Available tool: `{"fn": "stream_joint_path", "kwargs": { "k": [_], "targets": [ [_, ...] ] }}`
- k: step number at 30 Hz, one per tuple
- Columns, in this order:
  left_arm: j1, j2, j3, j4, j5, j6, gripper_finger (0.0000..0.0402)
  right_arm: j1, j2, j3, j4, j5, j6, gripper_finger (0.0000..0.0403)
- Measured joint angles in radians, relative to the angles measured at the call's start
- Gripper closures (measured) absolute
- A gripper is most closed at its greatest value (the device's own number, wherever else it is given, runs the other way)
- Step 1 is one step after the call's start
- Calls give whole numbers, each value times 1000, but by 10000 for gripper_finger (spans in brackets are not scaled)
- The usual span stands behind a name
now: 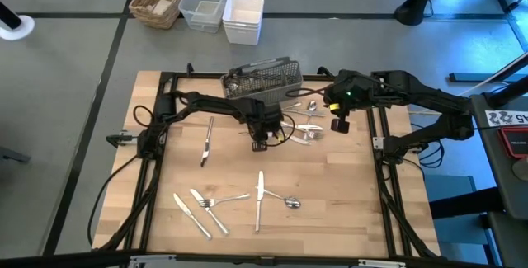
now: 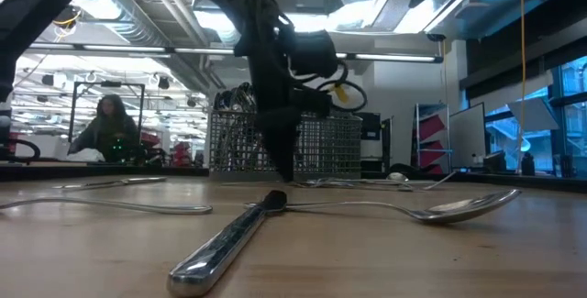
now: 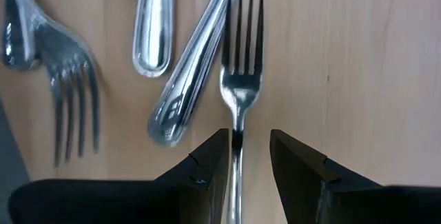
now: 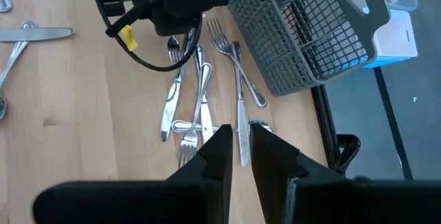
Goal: Sort silverware
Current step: Put the silver fork into the silverware rack
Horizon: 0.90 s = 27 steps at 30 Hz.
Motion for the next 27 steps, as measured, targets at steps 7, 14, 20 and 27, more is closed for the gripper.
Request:
{"fn": "stream_joint_path", "kwargs": {
  "k": [7, 14, 20, 27],
  "targets": [
    [10, 30, 3, -5, 4, 4, 302, 0, 0, 0, -5, -3, 0, 350],
    [33, 31, 3, -6, 62, 3, 327, 0, 0, 0, -17, -10, 0, 350],
    [50, 33, 2, -9, 153, -8, 384, 0, 0, 0, -18, -10, 0, 350],
    [34, 33, 2, -13, 141, -29, 385, 0, 0, 0, -20, -10, 0, 350]
  ]
}}
